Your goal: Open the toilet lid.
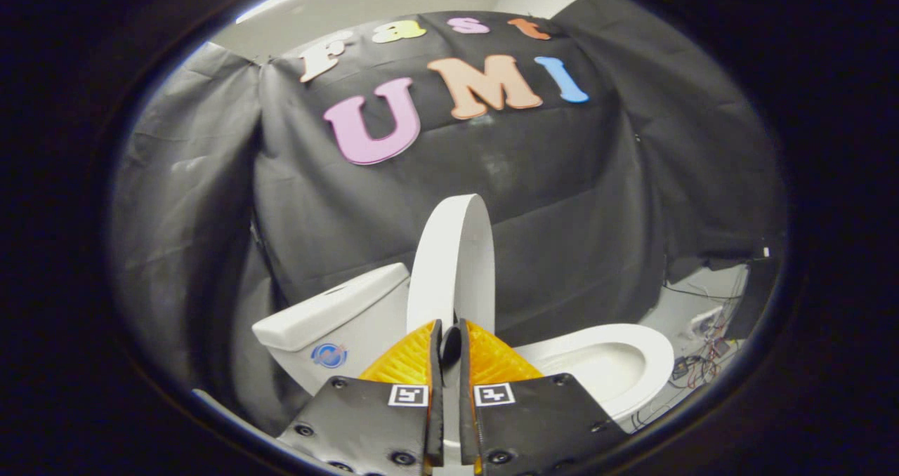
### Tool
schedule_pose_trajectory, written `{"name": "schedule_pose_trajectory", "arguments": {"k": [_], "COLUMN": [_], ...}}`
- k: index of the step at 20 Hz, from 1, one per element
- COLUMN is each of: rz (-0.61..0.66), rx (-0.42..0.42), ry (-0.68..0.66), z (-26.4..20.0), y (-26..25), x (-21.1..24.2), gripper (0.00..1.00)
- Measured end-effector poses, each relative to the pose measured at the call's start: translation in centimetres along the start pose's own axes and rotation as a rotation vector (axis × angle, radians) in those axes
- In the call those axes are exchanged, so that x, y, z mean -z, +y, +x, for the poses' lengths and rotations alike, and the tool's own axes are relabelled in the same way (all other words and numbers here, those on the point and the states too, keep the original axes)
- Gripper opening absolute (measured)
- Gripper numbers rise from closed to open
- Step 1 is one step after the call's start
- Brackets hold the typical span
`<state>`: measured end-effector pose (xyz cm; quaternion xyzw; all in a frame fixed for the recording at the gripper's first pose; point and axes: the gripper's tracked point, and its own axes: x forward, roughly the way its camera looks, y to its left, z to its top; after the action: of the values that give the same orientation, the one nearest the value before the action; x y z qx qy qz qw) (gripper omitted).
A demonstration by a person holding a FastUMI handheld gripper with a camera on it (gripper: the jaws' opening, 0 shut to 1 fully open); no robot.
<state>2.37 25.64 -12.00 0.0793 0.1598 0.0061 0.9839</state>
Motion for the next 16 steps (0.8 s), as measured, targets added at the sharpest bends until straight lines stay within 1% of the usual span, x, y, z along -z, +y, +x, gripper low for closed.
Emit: {"name": "schedule_pose_trajectory", "arguments": {"k": [4,9,13,16], "rz": [-0.089,-0.116,-0.173,-0.196], "rx": [-0.107,-0.206,-0.261,-0.277], "ry": [0.022,0.032,0.059,0.063], "z": [1.3,1.2,1.5,1.7], "y": [4.0,7.4,9.8,10.5], "x": [0.6,2.5,3.9,4.1], "gripper": [0.1,0.1,0.1,0.1]}}
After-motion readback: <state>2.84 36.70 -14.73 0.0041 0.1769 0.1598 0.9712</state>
